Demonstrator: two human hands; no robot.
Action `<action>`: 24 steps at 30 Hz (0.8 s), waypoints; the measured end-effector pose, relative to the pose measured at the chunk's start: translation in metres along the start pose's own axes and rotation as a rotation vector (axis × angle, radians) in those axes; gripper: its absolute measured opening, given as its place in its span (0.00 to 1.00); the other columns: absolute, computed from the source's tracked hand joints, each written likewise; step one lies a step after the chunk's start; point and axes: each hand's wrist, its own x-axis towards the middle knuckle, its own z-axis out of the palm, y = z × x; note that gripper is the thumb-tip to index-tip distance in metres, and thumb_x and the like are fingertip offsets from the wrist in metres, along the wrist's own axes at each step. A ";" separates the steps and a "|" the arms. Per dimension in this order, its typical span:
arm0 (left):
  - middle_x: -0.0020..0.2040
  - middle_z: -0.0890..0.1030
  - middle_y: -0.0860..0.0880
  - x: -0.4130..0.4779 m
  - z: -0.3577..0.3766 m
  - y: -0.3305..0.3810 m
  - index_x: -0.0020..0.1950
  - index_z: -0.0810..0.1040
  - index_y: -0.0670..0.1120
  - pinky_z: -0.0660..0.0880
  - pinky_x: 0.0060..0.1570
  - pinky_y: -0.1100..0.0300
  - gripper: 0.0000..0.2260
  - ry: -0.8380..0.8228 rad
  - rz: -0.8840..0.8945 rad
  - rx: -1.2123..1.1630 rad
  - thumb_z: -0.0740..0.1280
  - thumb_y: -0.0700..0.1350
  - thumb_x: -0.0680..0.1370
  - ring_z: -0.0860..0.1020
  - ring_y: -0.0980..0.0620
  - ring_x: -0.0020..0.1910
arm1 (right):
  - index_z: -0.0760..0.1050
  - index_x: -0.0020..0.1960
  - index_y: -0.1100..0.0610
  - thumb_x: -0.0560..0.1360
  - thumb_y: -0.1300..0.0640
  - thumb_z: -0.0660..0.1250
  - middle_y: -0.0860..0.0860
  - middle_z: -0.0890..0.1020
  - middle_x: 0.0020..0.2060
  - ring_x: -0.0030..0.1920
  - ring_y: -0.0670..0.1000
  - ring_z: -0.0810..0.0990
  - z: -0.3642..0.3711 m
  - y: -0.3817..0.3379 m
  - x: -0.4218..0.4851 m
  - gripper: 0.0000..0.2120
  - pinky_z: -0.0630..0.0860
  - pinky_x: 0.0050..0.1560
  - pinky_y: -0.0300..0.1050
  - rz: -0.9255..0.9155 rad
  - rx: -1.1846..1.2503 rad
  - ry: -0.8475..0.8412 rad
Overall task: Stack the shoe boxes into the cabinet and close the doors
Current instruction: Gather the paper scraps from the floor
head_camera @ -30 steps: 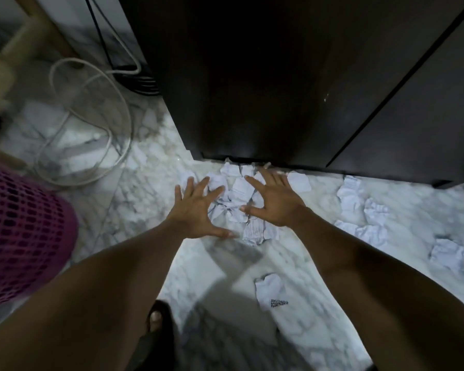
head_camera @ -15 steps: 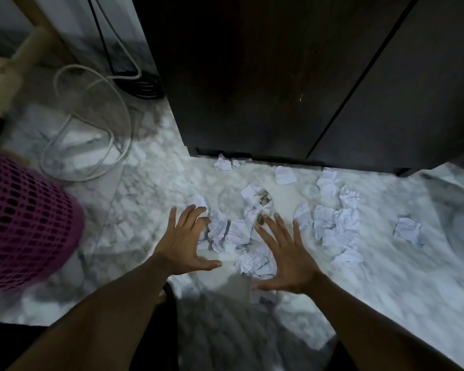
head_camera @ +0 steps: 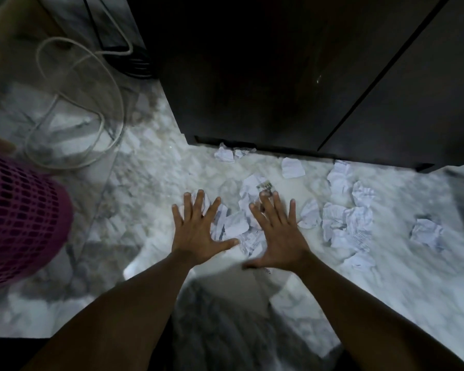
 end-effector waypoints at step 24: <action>0.82 0.51 0.50 -0.002 0.006 -0.013 0.82 0.53 0.47 0.43 0.77 0.39 0.47 0.098 0.110 -0.040 0.55 0.76 0.72 0.42 0.47 0.81 | 0.59 0.79 0.43 0.66 0.18 0.53 0.55 0.53 0.80 0.79 0.67 0.43 0.001 0.016 0.046 0.48 0.45 0.69 0.79 -0.377 -0.157 0.032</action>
